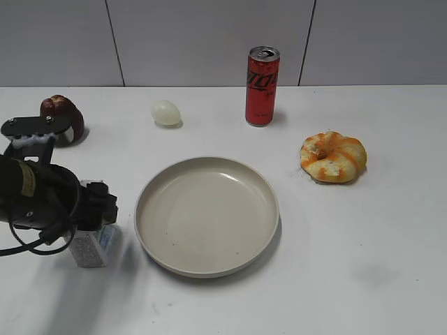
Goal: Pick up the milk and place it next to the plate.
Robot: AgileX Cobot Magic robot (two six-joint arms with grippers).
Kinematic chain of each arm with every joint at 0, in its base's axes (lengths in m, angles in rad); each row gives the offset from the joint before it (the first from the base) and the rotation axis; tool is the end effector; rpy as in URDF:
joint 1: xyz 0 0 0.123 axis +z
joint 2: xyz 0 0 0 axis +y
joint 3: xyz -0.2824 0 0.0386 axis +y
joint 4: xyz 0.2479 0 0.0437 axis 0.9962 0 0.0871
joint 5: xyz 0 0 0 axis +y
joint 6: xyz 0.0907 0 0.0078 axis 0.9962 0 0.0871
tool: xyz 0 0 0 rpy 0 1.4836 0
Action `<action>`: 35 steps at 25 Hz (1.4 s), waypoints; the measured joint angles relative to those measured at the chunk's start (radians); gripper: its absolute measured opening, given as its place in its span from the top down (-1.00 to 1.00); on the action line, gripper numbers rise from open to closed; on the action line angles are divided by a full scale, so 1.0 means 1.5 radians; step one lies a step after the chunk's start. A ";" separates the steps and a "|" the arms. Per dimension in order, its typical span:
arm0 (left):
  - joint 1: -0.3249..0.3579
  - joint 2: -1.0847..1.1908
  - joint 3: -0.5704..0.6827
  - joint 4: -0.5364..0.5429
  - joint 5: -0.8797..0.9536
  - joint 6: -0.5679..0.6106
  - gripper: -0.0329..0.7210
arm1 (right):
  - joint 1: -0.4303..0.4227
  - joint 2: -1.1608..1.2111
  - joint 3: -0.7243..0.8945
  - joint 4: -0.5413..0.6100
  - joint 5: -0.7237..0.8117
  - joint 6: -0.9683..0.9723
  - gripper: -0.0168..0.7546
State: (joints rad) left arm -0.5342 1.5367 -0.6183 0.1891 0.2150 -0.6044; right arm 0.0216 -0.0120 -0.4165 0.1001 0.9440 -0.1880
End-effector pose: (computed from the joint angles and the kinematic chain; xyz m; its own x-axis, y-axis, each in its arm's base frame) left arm 0.2256 -0.1292 0.1575 -0.8790 0.0471 -0.4745 0.1459 0.9739 -0.1737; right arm 0.0069 0.0075 0.2634 -0.3974 -0.1370 -0.9074 -0.1476 0.9855 -0.0841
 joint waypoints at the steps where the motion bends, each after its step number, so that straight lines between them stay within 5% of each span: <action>1: 0.000 -0.006 -0.008 0.002 0.018 0.000 -0.75 | 0.000 0.000 0.000 0.000 0.000 0.000 -0.33; 5: 0.005 -0.068 -0.090 0.034 0.174 0.020 -0.77 | 0.000 0.000 0.000 0.000 0.000 0.000 -0.33; 8: 0.038 -0.116 -0.206 0.045 0.320 0.121 -0.76 | 0.000 0.000 0.000 0.000 0.000 0.000 -0.33; 13: 0.184 -0.133 -0.412 -0.047 0.484 0.352 -0.70 | 0.000 0.000 0.000 0.000 0.000 0.000 -0.33; 17: 0.319 -0.133 -0.487 -0.179 0.575 0.509 -0.66 | 0.000 0.000 0.000 0.000 0.000 0.000 -0.33; 21: 0.405 -0.134 -0.493 -0.225 0.657 0.564 -0.63 | 0.000 0.000 0.000 0.000 0.000 0.000 -0.33; 26: 0.417 -0.210 -0.465 -0.253 0.664 0.570 -0.60 | 0.000 0.000 0.000 0.000 0.000 0.000 -0.33; 35: 0.417 -0.566 -0.201 -0.265 0.668 0.573 -0.47 | 0.000 0.000 0.000 0.000 0.000 0.000 -0.33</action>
State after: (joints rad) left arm 0.0921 0.6880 -0.9205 -0.2082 1.2163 0.2552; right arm 0.0216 -0.0120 -0.4165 0.1001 0.9440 -0.1880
